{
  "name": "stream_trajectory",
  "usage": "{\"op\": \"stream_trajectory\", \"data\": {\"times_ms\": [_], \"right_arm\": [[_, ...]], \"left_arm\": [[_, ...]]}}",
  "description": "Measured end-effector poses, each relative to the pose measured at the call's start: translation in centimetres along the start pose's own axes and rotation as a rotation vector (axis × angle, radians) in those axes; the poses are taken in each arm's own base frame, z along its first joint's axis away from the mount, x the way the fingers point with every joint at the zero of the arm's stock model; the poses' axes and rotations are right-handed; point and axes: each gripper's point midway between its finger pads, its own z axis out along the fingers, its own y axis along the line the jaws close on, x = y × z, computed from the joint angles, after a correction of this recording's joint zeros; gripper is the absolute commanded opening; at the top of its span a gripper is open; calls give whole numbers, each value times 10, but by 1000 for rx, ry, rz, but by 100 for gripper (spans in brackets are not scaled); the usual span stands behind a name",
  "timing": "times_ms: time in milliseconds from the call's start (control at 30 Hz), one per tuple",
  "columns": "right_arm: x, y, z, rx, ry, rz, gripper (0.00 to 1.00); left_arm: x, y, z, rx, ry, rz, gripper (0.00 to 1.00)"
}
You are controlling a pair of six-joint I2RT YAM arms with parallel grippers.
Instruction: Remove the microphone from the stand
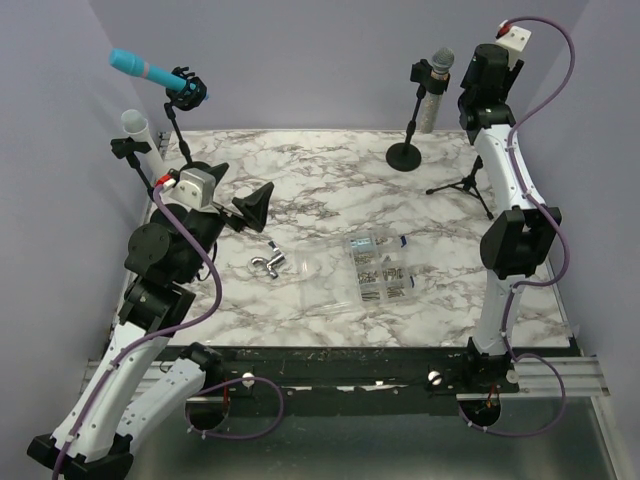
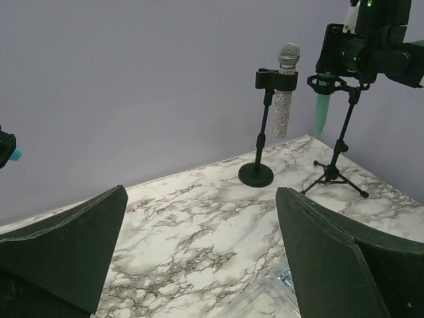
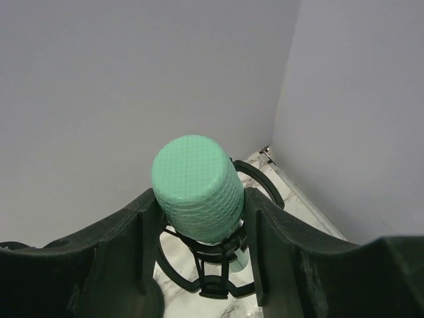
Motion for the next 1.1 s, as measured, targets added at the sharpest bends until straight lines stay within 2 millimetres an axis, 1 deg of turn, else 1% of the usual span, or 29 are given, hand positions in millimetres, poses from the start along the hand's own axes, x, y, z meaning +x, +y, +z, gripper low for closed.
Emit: {"op": "stream_trajectory", "data": {"times_ms": [67,167,433,500,567,667,767,933,1100], "right_arm": [[-2,0,0,-1,-8,-7,46],[-4,-1,1,-1,-14,-18,40],[-11,-2,0,-3,-31,-36,36],[-17,-3,-2,-3,-41,-35,36],[-27,-4,-6,-8,-59,-22,35],[-50,-6,-15,-25,-96,6,34],[-80,-9,-28,-45,-148,44,31],[-135,-20,-58,-83,-249,115,26],[-191,-33,-95,-130,-363,193,15]], "left_arm": [[1,0,0,0,2,1,99],[2,-1,1,4,4,2,98],[6,-2,3,9,12,11,98],[8,-2,4,10,17,11,99],[10,-3,5,12,22,10,98],[14,-2,6,11,32,10,99],[17,-2,8,11,40,9,98],[20,-2,10,11,46,9,99],[22,-2,11,11,50,9,98]]}}
